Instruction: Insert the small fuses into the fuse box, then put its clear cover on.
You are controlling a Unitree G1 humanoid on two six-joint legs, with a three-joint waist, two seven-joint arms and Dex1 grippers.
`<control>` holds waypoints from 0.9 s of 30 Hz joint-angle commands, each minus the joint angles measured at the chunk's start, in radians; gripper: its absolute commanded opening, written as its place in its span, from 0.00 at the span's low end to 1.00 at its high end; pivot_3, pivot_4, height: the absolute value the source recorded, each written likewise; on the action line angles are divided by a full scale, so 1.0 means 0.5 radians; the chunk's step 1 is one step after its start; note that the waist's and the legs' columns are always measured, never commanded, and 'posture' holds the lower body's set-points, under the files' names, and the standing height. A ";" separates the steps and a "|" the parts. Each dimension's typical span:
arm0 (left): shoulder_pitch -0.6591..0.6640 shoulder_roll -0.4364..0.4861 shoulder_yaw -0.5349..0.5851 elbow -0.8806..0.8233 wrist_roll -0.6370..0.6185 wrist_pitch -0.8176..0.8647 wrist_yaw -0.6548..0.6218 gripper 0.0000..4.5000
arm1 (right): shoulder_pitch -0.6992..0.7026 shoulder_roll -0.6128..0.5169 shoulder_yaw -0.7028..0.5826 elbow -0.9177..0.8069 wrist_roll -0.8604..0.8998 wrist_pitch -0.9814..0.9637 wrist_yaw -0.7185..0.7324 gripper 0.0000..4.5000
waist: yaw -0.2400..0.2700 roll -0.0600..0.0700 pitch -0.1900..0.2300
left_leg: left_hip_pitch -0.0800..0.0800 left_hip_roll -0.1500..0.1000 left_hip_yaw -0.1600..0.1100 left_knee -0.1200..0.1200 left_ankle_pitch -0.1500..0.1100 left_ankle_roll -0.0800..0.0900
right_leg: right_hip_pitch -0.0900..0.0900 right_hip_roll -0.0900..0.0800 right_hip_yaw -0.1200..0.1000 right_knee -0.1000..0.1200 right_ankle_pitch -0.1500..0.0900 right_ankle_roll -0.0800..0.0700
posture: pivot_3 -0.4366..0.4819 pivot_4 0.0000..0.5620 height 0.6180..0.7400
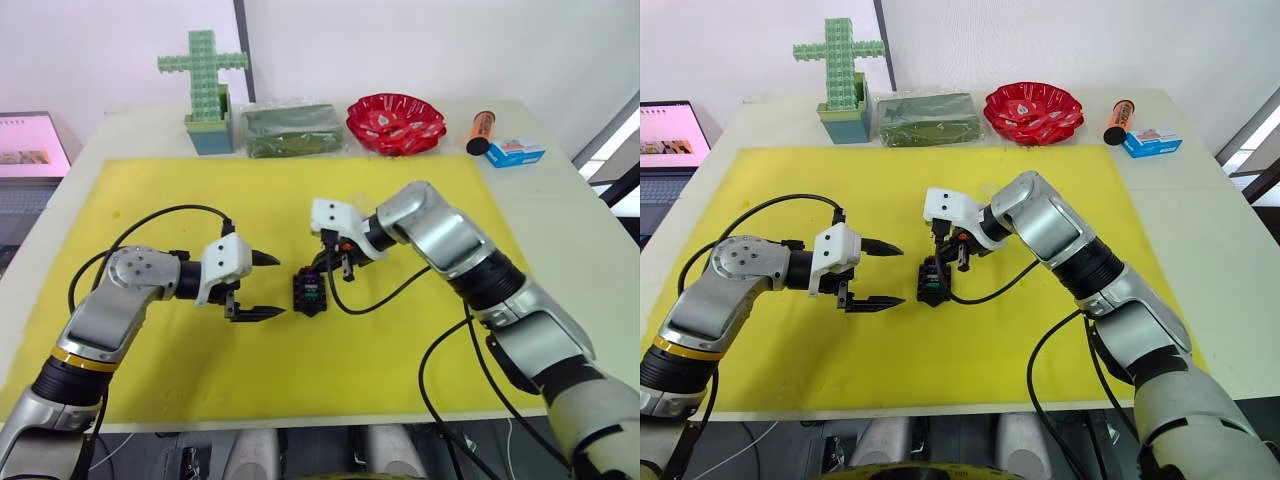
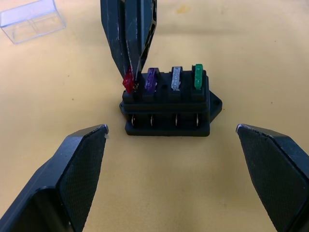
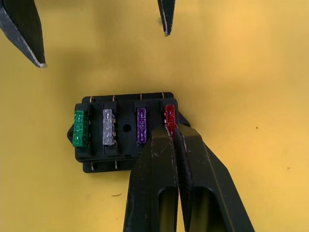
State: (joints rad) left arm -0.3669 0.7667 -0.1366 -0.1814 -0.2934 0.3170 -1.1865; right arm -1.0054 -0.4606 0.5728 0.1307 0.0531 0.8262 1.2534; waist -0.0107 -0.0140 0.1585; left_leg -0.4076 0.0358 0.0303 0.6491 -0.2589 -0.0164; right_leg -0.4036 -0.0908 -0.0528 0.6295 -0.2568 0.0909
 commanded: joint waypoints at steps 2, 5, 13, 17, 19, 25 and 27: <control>-0.027 0.006 0.027 -0.066 -0.005 -0.022 0.017 1.00 | 0.018 0.041 0.104 0.058 -0.013 0.066 0.028 0.01 | -0.001 0.000 0.000 | 0.000 0.000 0.000 0.000 0.000 0.000 | 0.000 0.000 0.000 0.000 0.000 0.000 | 0.48 0.27 1.00; -0.029 0.003 0.025 -0.065 -0.007 -0.022 0.020 1.00 | 0.028 0.049 0.121 0.080 -0.037 0.048 0.023 0.01 | -0.002 0.000 -0.001 | 0.000 0.000 0.000 0.000 0.000 0.000 | 0.000 0.000 0.000 0.000 0.000 0.000 | 0.48 0.27 1.00; -0.024 0.001 0.022 -0.067 -0.009 -0.019 0.031 1.00 | 0.074 0.045 0.174 0.078 -0.109 0.003 0.006 0.01 | -0.001 0.000 -0.002 | 0.001 0.000 0.000 0.000 0.000 0.000 | 0.001 0.000 0.000 0.000 0.000 0.000 | 0.48 0.27 1.00; -0.027 -0.002 0.022 -0.068 -0.010 -0.015 0.036 1.00 | 0.095 0.038 0.183 0.030 -0.144 -0.033 0.005 0.01 | -0.002 -0.001 -0.002 | 0.002 0.000 0.000 0.000 0.000 0.000 | 0.001 0.000 0.000 0.000 0.000 0.000 | 0.48 0.27 1.00; -0.025 -0.002 0.023 -0.070 -0.012 -0.015 0.037 1.00 | 0.083 0.048 0.152 0.017 -0.131 -0.022 0.012 0.01 | -0.002 -0.001 -0.003 | 0.002 0.000 0.000 0.000 0.000 0.000 | 0.001 0.000 0.000 0.000 0.000 0.000 | 0.48 0.27 1.00; -0.022 -0.001 0.023 -0.072 -0.013 -0.015 0.036 1.00 | 0.053 0.049 0.101 -0.029 -0.106 0.007 0.016 0.01 | -0.003 -0.001 -0.002 | 0.002 0.000 0.000 0.000 0.000 0.000 | 0.001 0.000 0.000 0.000 0.000 0.000 | 0.48 0.27 1.00; -0.022 -0.001 0.023 -0.073 -0.013 -0.015 0.036 1.00 | 0.048 0.047 0.087 -0.048 -0.096 0.022 0.015 0.01 | -0.003 -0.001 -0.002 | 0.002 0.000 0.000 0.000 0.000 0.000 | 0.001 0.000 0.000 0.000 0.000 0.000 | 0.48 0.27 1.00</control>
State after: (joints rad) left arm -0.3674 0.7658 -0.1369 -0.1818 -0.2933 0.3174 -1.1736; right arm -0.9962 -0.4459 0.5839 0.1186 -0.0049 0.8194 1.2450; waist -0.0120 -0.0143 0.1573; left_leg -0.4067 0.0358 0.0302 0.6489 -0.2589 -0.0164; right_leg -0.4030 -0.0908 -0.0528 0.6295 -0.2568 0.0909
